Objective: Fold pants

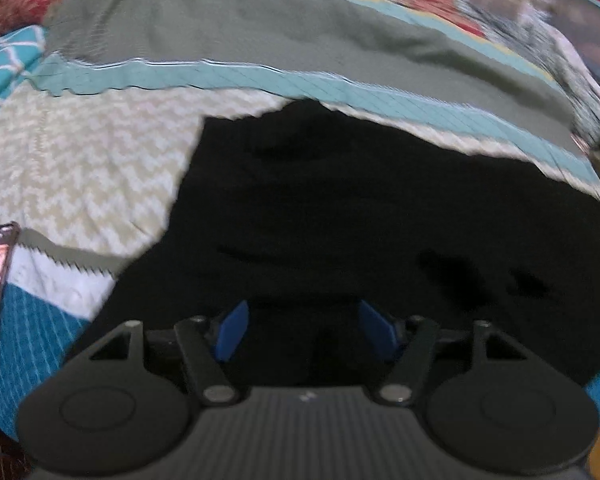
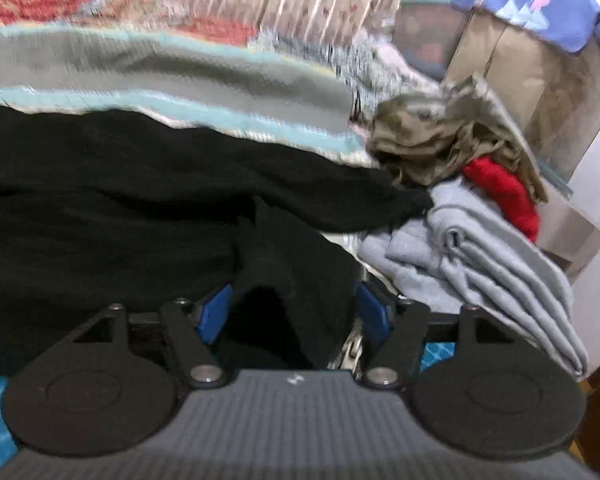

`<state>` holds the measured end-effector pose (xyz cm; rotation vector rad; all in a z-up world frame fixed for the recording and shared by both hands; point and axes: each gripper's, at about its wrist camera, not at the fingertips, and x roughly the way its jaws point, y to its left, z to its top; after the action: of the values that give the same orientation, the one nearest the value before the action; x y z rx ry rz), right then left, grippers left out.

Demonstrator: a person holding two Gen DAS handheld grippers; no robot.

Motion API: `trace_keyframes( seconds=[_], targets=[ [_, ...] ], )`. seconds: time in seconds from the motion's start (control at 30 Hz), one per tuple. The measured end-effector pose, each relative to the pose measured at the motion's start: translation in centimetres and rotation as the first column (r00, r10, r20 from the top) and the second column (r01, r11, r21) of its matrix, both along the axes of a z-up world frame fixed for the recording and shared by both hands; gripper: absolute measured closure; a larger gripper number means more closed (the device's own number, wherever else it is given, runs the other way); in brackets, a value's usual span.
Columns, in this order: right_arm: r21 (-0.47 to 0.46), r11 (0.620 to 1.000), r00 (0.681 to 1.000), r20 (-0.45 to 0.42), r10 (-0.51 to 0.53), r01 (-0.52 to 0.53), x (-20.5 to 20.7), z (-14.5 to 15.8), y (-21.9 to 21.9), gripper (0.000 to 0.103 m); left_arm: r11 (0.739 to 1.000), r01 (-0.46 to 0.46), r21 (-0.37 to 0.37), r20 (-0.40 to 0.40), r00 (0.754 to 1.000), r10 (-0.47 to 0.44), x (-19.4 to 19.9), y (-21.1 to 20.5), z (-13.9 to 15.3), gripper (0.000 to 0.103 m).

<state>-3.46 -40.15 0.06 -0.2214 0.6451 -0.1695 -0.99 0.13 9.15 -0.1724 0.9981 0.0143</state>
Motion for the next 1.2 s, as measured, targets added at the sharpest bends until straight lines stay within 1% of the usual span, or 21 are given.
trace_keyframes(
  seconds=[0.1, 0.17, 0.2, 0.27, 0.3, 0.4, 0.47, 0.53, 0.6, 0.63, 0.67, 0.73, 0.8, 0.83, 0.87, 0.9, 1.0, 1.03, 1.1, 1.17, 1.2],
  targets=[
    [0.194, 0.98, 0.998, -0.045, -0.045, 0.053, 0.8, 2.9, -4.2, 0.092, 0.999, 0.032, 0.003, -0.014, 0.999, -0.032, -1.4, -1.4, -0.6, 0.039],
    [0.326, 0.937, 0.992, -0.062, -0.111, 0.125, 0.6, 6.1, -7.6, 0.092, 0.999, 0.038, -0.021, -0.028, 0.999, -0.038, -1.7, -1.6, -1.1, 0.039],
    [0.408, 0.9, 0.988, -0.068, -0.137, 0.153, 0.3, 8.2, -9.5, 0.092, 0.999, 0.041, -0.03, -0.03, 0.999, -0.042, -1.8, -1.6, -1.1, 0.039],
    [0.56, 0.813, 0.987, -0.058, -0.152, 0.158, -0.7, 12.3, -12.8, 0.092, 0.998, 0.047, -0.034, -0.022, 0.999, -0.048, -1.8, -1.7, -1.1, 0.039],
    [0.602, 0.784, 0.987, -0.045, -0.152, 0.148, -1.3, 14.0, -13.8, 0.092, 0.998, 0.048, -0.036, -0.017, 0.999, -0.049, -1.8, -1.7, -1.0, 0.039],
    [0.64, 0.755, 0.984, -0.014, -0.176, 0.144, -2.5, 18.5, -16.0, 0.092, 0.998, 0.043, -0.053, -0.01, 0.999, -0.043, -1.9, -1.7, -0.7, 0.038],
    [0.658, 0.736, 0.98, -0.009, -0.2, 0.157, -2.7, 20.2, -17.4, 0.092, 0.998, 0.034, -0.057, -0.011, 0.999, -0.035, -2.1, -1.6, -0.7, 0.033],
    [0.648, 0.738, 0.972, -0.01, -0.236, 0.186, -2.8, 20.7, -18.7, 0.092, 0.999, 0.027, -0.047, -0.01, 1.0, -0.027, -2.4, -1.5, -0.6, 0.028],
    [0.652, 0.723, 0.96, -0.026, -0.278, 0.227, -2.4, 20.4, -20.2, 0.092, 0.999, 0.019, -0.043, -0.011, 1.0, -0.02, -2.6, -1.4, -0.4, 0.028],
    [0.636, 0.73, 0.956, -0.042, -0.291, 0.25, -1.9, 19.6, -20.5, 0.091, 0.999, 0.017, -0.045, -0.013, 1.0, -0.017, -2.6, -1.4, -0.4, 0.027],
    [0.613, 0.74, 0.952, -0.069, -0.3, 0.278, -1.2, 18.6, -20.8, 0.091, 0.999, 0.013, -0.047, -0.017, 1.0, -0.014, -2.6, -1.4, -0.4, 0.026],
    [0.571, 0.749, 0.94, -0.148, -0.308, 0.335, 0.9, 15.1, -21.5, 0.089, 0.999, 0.01, -0.041, -0.031, 0.999, -0.011, -2.4, -1.5, -0.7, 0.026],
    [0.51, 0.769, 0.923, -0.205, -0.326, 0.385, 2.8, 10.8, -21.5, 0.075, 1.0, 0.007, -0.017, -0.049, 0.999, -0.008, -2.1, -1.6, -1.0, 0.026],
    [0.475, 0.778, 0.912, -0.211, -0.352, 0.411, 3.3, 9.2, -21.5, 0.071, 1.0, 0.001, -0.005, -0.055, 0.998, -0.002, -2.0, -1.7, -1.1, 0.026],
    [0.44, 0.78, 0.895, -0.2, -0.399, 0.446, 3.0, 8.1, -21.6, 0.068, 1.0, -0.005, 0.006, -0.056, 0.998, 0.005, -2.1, -1.6, -0.9, 0.026],
    [0.433, 0.77, 0.882, -0.179, -0.437, 0.469, 2.6, 7.5, -21.9, 0.065, 1.0, -0.013, 0.014, -0.052, 0.999, 0.014, -2.3, -1.3, -0.8, 0.025],
    [0.579, 0.696, 0.879, -0.08, -0.471, 0.426, -0.9, 7.3, -23.7, 0.064, 0.996, -0.068, 0.064, -0.027, 0.997, 0.07, -3.0, 0.7, -0.1, 0.019],
    [0.599, 0.683, 0.873, -0.057, -0.485, 0.418, -2.0, 7.2, -24.0, 0.064, 0.991, -0.102, 0.083, -0.027, 0.994, 0.105, -3.1, 1.7, -0.1, 0.018],
    [0.608, 0.678, 0.864, -0.027, -0.502, 0.413, -4.5, 6.8, -24.1, 0.056, 0.981, -0.171, 0.093, -0.048, 0.983, 0.176, -3.3, 3.9, -0.5, 0.018],
    [0.613, 0.677, 0.865, -0.02, -0.501, 0.406, -6.4, 5.8, -23.7, 0.047, 0.966, -0.25, 0.069, -0.078, 0.964, 0.255, -3.7, 6.2, -1.3, 0.018],
    [0.614, 0.68, 0.868, -0.018, -0.496, 0.401, -7.2, 5.1, -23.4, 0.044, 0.957, -0.286, 0.05, -0.095, 0.952, 0.29, -4.0, 7.2, -1.7, 0.014]
  ],
)
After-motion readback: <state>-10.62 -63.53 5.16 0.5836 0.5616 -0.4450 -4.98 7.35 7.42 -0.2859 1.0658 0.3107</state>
